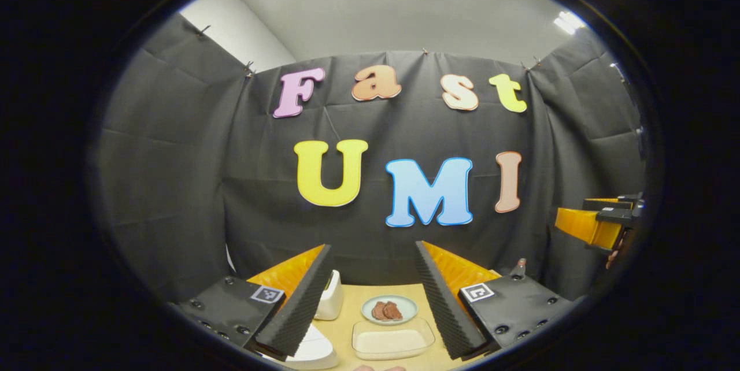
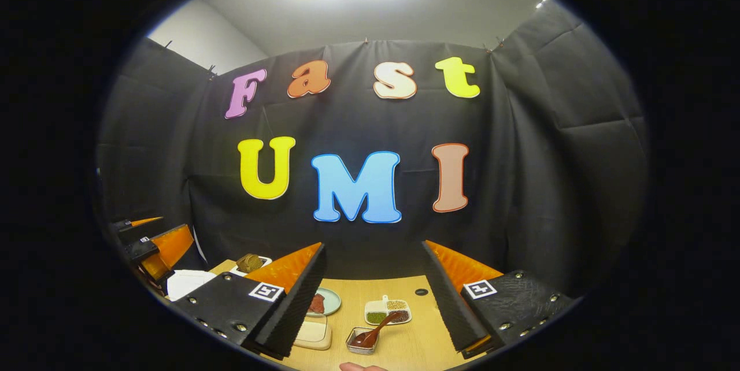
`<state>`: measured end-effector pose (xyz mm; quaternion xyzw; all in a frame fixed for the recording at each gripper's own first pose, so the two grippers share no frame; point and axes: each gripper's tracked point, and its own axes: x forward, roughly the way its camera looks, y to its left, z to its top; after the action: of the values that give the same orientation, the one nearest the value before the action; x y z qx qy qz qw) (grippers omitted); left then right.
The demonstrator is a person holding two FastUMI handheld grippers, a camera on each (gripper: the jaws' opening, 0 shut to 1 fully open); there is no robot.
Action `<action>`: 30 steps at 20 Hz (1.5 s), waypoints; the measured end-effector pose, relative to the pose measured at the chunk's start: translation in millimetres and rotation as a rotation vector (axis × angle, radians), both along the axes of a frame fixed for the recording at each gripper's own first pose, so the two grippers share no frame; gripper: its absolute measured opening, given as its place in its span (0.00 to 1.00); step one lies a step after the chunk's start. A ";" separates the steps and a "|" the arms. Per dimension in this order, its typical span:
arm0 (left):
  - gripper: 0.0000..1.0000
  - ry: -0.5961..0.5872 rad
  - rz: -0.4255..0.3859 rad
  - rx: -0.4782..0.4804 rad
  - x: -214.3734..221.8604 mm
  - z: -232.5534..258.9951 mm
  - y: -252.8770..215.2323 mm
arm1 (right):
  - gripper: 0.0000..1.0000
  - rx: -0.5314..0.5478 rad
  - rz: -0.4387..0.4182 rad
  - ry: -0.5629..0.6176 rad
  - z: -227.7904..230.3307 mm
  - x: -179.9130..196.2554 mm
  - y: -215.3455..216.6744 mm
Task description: Close the left gripper, press the button to open the rice cooker; take a wooden spoon from the chopstick holder with the right hand, scoop a spoonful of rice and pour it into the rice cooker, then put the wooden spoon back into the chopstick holder.
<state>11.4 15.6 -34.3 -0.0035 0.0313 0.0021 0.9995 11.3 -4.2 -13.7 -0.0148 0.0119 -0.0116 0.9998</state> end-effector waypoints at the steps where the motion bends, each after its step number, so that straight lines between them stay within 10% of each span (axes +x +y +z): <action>1: 0.92 -0.005 -0.004 -0.003 -0.2 -1.0 0.2 | 0.98 0.000 -0.004 -0.001 0.1 1.1 -1.3; 4: 0.98 -0.026 -0.010 -0.001 0.0 -1.3 4.5 | 0.98 0.009 -0.008 0.006 -2.2 2.4 -4.0; 14: 0.11 -0.024 0.099 0.068 -6.4 -33.0 65.0 | 0.98 0.009 -0.037 0.041 -14.6 9.2 -17.1; 30: 0.07 0.366 0.183 0.006 -33.4 -207.0 156.6 | 0.98 -0.002 -0.004 0.055 -19.8 7.9 -7.0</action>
<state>-22.0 172.2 -241.2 -0.0032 0.2121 0.0938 0.9727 19.3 -11.3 -33.5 -0.0163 0.0394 -0.0132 0.9990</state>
